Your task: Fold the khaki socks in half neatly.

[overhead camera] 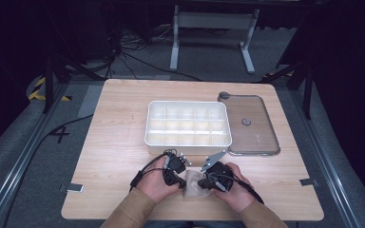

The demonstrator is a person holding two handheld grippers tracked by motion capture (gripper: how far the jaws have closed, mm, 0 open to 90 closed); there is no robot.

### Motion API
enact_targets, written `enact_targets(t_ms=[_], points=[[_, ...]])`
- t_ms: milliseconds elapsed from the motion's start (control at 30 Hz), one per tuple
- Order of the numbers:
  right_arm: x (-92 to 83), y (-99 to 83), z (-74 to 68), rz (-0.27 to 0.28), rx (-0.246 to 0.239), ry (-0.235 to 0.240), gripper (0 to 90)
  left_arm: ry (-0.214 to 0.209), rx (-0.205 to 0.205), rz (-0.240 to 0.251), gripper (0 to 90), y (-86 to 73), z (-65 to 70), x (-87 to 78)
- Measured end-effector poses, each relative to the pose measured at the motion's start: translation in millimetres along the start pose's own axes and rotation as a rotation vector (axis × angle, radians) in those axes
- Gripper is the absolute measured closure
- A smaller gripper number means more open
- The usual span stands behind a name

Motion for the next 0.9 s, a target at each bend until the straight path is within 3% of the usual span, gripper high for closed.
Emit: enact_targets(t_ms=[200, 533, 767, 900], points=[[-0.4, -1.5, 0.2, 0.021, 0.009, 0.005, 90.0, -0.023, 0.027, 0.059, 87.6, 8.2, 7.0, -4.9], [0.1, -2.4, -0.3, 0.039, 0.02, -0.002, 90.0, -0.008, 0.057, 0.082, 87.5, 16.8, 17.8, -5.2], [-1.6, -2.3, -1.0, 0.046, 0.015, 0.006, 90.0, -0.013, 0.045, 0.084, 86.7, 15.3, 15.7, -6.6], [-11.3, -2.9, -1.3, 0.059, 0.021, 0.012, 90.0, -0.005, 0.031, 0.081, 86.2, 15.2, 12.4, -6.6]])
Point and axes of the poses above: each handheld gripper's, and its own axes: x roughly forward along the jaws, y roughly out of its top, z roughly to its right, the point moved 6 cm from there along x, roughly forward along the jaws, and after that the axes turned 13 degrees about y, right-handed, at the moved point
